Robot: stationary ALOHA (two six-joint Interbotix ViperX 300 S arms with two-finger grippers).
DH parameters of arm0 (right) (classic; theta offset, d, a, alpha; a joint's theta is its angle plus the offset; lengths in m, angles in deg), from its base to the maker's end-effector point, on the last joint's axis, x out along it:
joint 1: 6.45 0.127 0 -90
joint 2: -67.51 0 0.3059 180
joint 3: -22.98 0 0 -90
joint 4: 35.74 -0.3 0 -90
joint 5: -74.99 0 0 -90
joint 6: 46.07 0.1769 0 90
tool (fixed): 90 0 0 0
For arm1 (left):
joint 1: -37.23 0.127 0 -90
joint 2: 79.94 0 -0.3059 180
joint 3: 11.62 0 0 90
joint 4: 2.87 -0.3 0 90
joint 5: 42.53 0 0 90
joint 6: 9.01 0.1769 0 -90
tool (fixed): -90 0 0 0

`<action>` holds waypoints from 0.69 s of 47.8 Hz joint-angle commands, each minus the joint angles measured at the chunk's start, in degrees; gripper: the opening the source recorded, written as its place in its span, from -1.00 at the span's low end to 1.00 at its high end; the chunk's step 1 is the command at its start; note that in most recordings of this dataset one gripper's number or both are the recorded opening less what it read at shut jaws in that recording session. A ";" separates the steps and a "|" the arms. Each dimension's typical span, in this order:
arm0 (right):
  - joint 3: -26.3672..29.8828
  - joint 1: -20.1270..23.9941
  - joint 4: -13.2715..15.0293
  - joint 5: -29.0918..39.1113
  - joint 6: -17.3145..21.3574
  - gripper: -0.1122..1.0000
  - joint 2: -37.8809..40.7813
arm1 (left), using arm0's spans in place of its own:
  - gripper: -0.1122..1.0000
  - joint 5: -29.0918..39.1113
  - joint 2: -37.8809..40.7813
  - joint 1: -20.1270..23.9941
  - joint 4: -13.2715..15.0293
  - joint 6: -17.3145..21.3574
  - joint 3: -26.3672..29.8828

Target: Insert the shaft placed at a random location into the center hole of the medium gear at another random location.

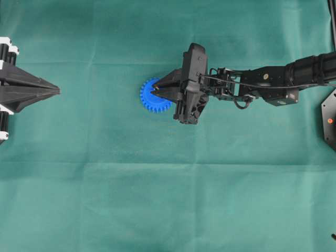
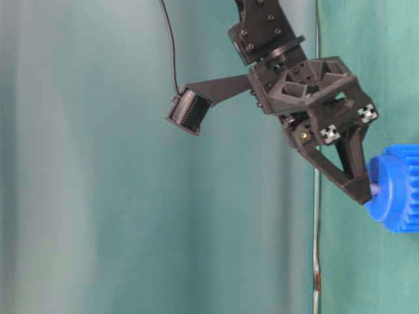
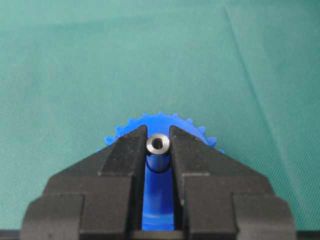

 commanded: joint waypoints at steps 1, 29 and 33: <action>0.62 0.26 -0.35 -0.62 -0.26 -0.51 -0.79 | -0.80 -0.18 0.35 -0.09 -0.18 -0.09 1.05; 0.62 0.35 -0.35 0.26 -0.26 -0.50 -0.53 | -0.80 -0.09 0.44 0.00 -0.18 -0.09 1.05; 0.70 0.35 -0.35 0.26 -0.18 -0.51 -0.53 | -0.80 -0.09 0.44 0.00 -0.18 -0.09 1.05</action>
